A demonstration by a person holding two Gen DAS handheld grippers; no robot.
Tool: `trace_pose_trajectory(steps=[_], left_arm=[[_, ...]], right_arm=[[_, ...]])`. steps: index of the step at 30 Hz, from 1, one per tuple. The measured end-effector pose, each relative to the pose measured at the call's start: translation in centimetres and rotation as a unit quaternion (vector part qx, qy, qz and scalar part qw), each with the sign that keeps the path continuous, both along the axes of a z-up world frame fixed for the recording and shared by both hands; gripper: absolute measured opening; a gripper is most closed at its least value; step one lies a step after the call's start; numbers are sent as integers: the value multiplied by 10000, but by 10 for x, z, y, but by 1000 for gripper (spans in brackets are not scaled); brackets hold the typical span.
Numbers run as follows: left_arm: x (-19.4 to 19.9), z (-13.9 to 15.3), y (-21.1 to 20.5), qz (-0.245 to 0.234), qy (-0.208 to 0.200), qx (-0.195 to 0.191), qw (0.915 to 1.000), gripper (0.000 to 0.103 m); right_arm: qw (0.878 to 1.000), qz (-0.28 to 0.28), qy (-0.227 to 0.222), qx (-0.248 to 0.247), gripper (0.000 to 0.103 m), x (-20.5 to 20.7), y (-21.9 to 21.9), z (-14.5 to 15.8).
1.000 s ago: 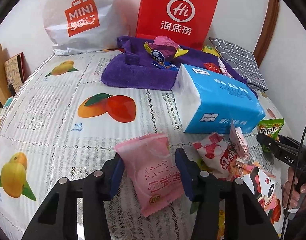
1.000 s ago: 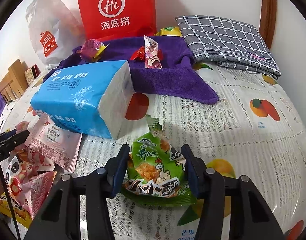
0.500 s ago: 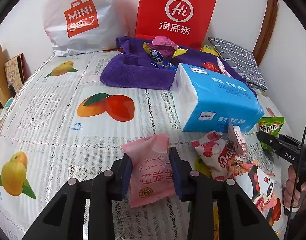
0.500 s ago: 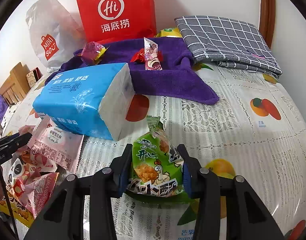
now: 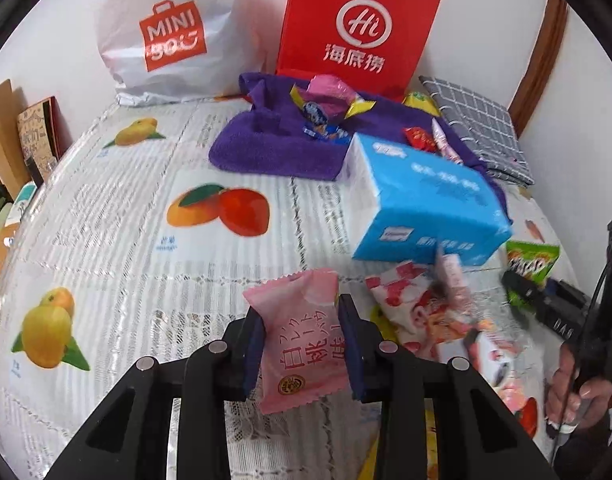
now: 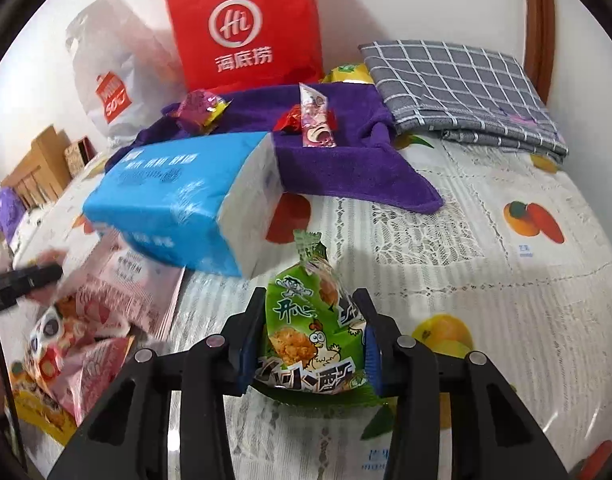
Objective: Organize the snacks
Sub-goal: 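Carry the green packet and pink pastry packet with both grippers over the purple towel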
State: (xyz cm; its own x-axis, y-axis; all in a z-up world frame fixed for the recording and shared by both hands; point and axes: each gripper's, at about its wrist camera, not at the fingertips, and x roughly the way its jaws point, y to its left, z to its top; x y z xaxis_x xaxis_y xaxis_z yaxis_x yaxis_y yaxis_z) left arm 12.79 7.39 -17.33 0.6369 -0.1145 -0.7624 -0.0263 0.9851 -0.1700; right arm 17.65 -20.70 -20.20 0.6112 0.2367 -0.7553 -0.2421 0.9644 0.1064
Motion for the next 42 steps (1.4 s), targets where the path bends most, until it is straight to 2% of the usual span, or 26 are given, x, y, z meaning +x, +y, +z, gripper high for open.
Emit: trace_pose_trajectory(steps=[3, 6, 12, 17, 19, 27, 36, 40, 42], left_arm=[[-2, 14, -4, -126, -44, -39, 9999, 33], [1, 28, -10, -227, -93, -77, 9997, 33], [15, 55, -29, -503, -221, -164, 9984, 33], [37, 70, -41, -647, -192, -296, 9973, 33], [49, 78, -42, -659, -163, -346, 9971, 33], [93, 105, -33, -547, -373, -126, 9977, 33], [149, 123, -10, -326, -525, -133, 9980, 33], [172, 125, 9, -34, -498, -346, 9982, 33], [185, 123, 17, 77, -480, -388, 9981, 33]], right_arm=[[9993, 131, 149, 315, 42, -8, -1, 6], [9989, 153, 29, 450, 42, -16, 0, 24], [9978, 471, -380, 277, 42, -24, 24, 72], [9958, 676, -552, 269, 42, -14, 43, 96], [9961, 623, -597, 204, 42, -4, 50, 104], [9937, 695, -840, 262, 42, 47, 71, 129], [9941, 640, -752, 444, 42, 122, 82, 139], [9952, 594, -569, 527, 42, 159, 83, 144], [9940, 614, -617, 664, 42, 171, 83, 149]])
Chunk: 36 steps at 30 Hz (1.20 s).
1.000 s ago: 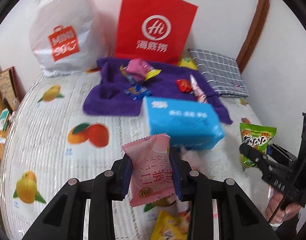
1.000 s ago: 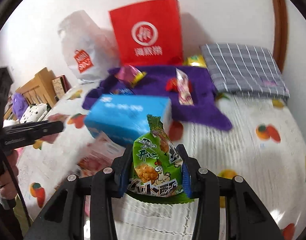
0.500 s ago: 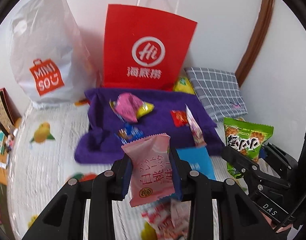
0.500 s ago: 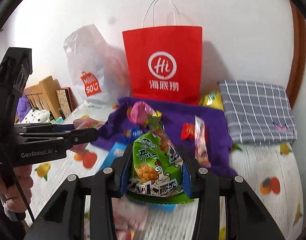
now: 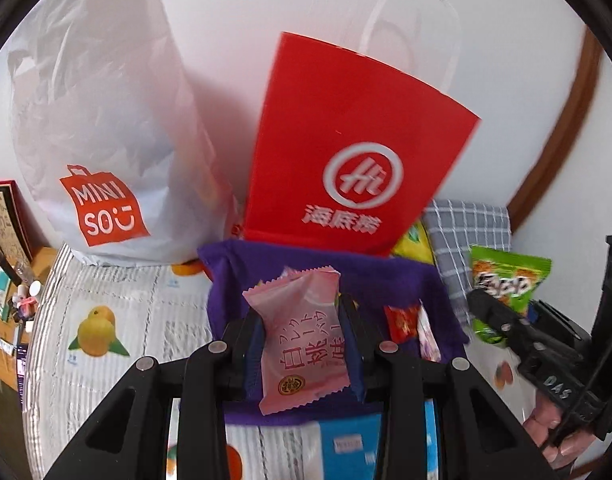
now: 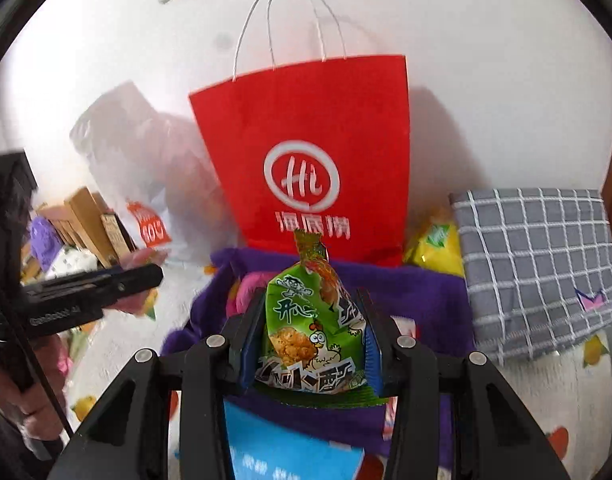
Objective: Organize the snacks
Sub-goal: 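Carry the green packet and pink pastry packet with both grippers over the purple towel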
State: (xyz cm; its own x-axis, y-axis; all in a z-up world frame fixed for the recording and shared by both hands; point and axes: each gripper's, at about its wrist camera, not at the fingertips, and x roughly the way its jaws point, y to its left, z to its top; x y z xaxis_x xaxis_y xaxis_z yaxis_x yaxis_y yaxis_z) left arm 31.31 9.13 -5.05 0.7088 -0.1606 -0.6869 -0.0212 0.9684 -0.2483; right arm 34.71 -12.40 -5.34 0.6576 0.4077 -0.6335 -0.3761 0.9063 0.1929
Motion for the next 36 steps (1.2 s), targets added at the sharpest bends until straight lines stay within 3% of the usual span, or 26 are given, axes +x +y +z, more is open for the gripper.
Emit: trace_pose_trajectory(steps=[4, 11, 15, 19, 22, 33, 36], left_arm=[[23, -23, 10, 214, 298, 36, 9993, 33], [46, -60, 16, 185, 668, 46, 9976, 33], [52, -75, 17, 118, 746, -160, 9970, 33], [56, -85, 12, 32, 863, -179, 9961, 33], [59, -92, 9, -74, 948, -414, 9946, 34], [61, -98, 3, -175, 967, -548, 9937, 35], [62, -99, 1, -185, 1003, -543, 9933, 36]], right_arm=[[10000, 72, -5, 51, 42, 17, 1, -8], [9970, 433, 527, -374, 42, 51, 12, -58], [9928, 638, 751, -684, 42, 58, 20, -81], [9895, 770, 992, -716, 42, 61, 20, -95], [9874, 788, 1147, -752, 42, 64, 23, -106], [9853, 784, 1201, -926, 44, 64, 29, -112], [9842, 815, 1247, -961, 51, 64, 31, -112]])
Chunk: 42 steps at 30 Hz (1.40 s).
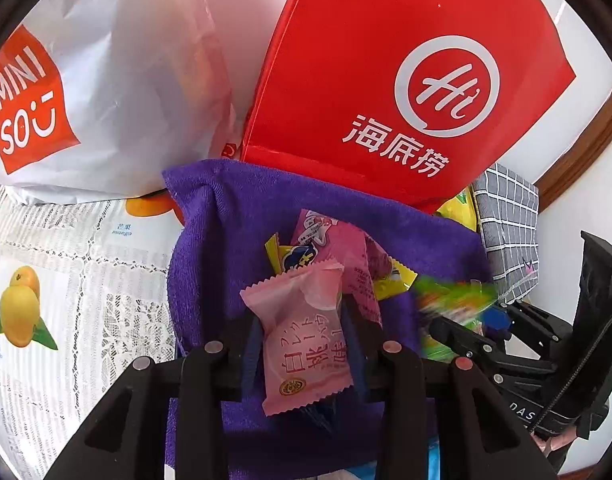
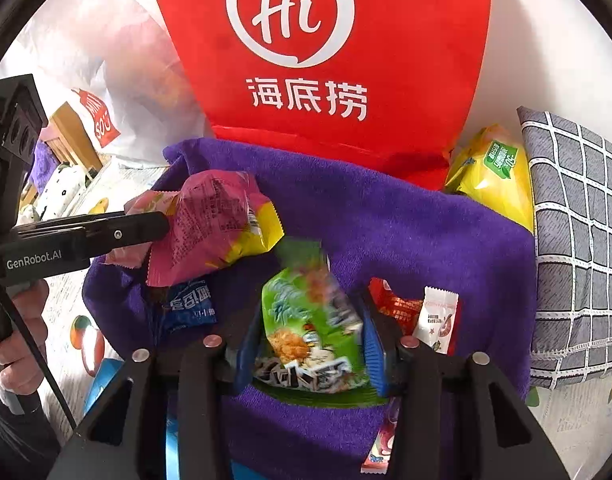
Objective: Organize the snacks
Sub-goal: 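Carry the green packet and pink pastry packet with both grippers over the purple towel, then open both grippers to drop the packets onto the purple towel, then grasp the panda-print packet with the right gripper while the left grasps the yellow chip bag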
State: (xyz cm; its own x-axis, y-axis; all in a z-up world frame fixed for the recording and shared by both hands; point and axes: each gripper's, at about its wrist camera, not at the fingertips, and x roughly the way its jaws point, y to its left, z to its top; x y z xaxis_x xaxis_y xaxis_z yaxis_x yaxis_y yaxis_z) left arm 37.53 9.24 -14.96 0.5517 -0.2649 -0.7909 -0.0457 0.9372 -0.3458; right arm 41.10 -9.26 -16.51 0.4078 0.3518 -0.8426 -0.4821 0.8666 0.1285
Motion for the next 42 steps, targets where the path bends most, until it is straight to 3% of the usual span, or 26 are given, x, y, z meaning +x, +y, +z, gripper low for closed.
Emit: trace_pose_trajectory(steps=[3, 11, 16, 22, 26, 35, 42], left_arm=[[3, -4, -1, -5, 105, -24, 9999, 37], [6, -7, -9, -126, 196, -1, 9997, 45], [3, 1, -12, -117, 40, 101, 9999, 64], [-1, 10, -10, -177, -50, 41, 9998, 65], [-6, 18, -11, -210, -90, 152, 9996, 65], [-29, 53, -27, -396, -362, 334, 9980, 65], [-79, 83, -28, -441, -611, 521, 9958, 65]], right_arm=[[9999, -36, -132, 81, 68, -1, -2, 5], [9981, -55, -511, 336, 69, -10, -13, 28], [9970, -206, -620, 417, 69, -10, -19, 37], [9950, -417, -789, 450, 69, -15, -18, 48], [9944, -509, -913, 182, 69, -27, -12, 54], [9927, -784, -900, -147, 67, -98, -17, 63], [9922, -972, -766, -125, 67, -172, -28, 65]])
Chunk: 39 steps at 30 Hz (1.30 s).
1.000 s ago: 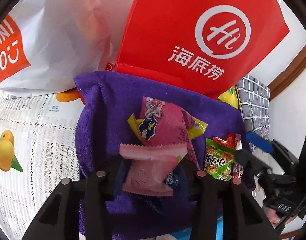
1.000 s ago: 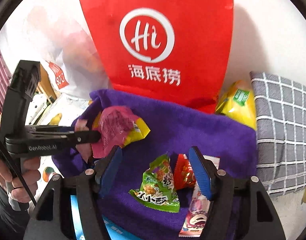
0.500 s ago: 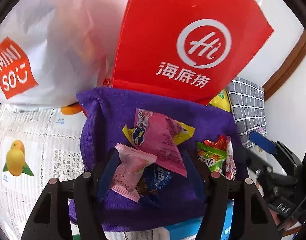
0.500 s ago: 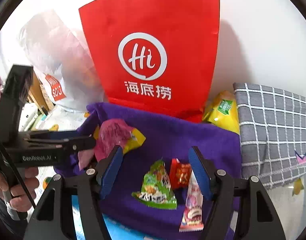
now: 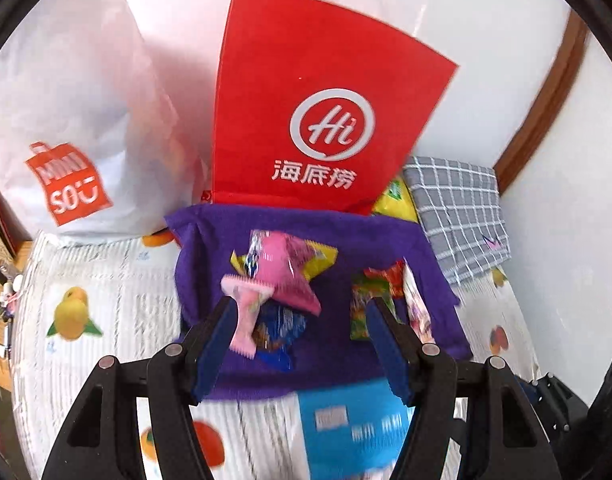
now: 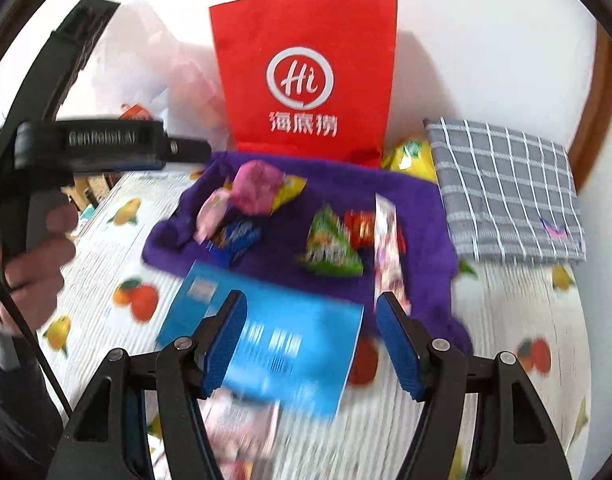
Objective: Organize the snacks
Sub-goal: 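Grasp the panda-print packet with the right gripper while the left grasps the yellow chip bag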
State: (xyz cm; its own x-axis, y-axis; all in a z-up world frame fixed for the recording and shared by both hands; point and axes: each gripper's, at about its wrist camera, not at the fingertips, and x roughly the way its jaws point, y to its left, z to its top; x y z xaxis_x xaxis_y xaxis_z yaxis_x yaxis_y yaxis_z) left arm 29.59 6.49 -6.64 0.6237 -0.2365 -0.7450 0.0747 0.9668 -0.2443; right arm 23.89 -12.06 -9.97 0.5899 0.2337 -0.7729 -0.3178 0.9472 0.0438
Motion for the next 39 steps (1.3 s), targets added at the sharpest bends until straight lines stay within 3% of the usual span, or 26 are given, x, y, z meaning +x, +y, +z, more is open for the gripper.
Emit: trace_pose_trajectory(steps=[6, 12, 16, 23, 35, 39], left_arm=[[-53, -4, 14, 108, 45, 172, 9998, 65], [-100, -18, 34, 273, 179, 88, 9994, 65], [-126, -29, 45, 336, 241, 24, 9991, 65], [-154, -45, 62, 397, 336, -152, 9985, 65], [-178, -78, 76, 477, 559, -292, 9969, 65], [-185, -86, 73, 448, 612, -267, 9968, 65]], right_arm=[[9984, -43, 371, 434, 67, -60, -6, -21], [9915, -164, 944, 875, 68, -90, -6, -48], [9840, -296, 1165, 1312, 75, -102, -8, -57], [9819, -243, 1332, 1324, 79, -109, 9, -64], [9878, -331, 1443, 474, 80, -103, 38, -96], [9889, -275, 1379, 486, 57, -104, 32, -98]])
